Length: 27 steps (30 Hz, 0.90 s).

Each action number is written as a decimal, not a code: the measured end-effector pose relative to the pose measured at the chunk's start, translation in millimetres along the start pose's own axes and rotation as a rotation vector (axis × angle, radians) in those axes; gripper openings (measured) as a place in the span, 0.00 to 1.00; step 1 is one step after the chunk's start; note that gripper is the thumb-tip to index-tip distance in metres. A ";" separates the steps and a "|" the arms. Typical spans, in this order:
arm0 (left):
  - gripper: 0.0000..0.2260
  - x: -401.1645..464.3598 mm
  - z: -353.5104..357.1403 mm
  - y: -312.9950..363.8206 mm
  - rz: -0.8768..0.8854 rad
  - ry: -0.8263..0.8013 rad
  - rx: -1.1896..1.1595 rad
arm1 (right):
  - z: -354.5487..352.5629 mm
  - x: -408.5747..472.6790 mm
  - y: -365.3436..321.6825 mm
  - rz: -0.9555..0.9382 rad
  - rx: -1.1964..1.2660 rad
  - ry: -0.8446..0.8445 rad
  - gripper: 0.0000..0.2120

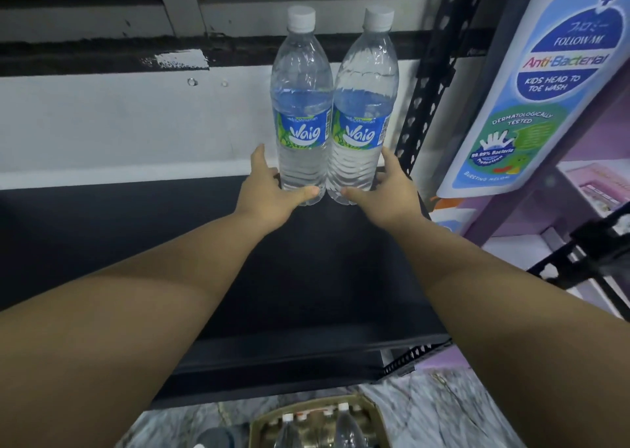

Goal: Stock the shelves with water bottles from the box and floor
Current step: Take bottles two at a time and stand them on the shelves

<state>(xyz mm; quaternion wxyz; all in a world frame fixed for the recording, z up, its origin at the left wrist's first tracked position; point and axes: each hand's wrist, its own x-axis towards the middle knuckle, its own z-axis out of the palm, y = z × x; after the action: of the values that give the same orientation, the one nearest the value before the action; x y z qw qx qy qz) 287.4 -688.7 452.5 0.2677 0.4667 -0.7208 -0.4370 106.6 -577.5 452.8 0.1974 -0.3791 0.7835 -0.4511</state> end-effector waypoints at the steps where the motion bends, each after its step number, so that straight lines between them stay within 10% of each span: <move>1: 0.56 -8.7 -0.3 -3.7 -0.022 -0.003 -0.004 | -1.2 -11.1 2.4 0.003 0.000 0.011 0.41; 15: 0.25 -230.8 -6.0 -60.4 -0.008 -0.040 0.113 | 5.4 -238.1 33.8 0.076 0.005 -0.023 0.24; 27: 0.24 -328.9 66.9 -178.1 -0.284 -0.161 0.130 | 39.3 -342.0 174.9 0.333 -0.015 -0.174 0.22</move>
<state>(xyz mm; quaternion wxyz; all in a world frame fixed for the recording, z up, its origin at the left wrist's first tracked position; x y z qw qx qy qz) 451.0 -397.5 271.3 0.1139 0.5435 -0.6937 -0.4588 276.4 -281.9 271.5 0.3333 -0.2832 0.8188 -0.3719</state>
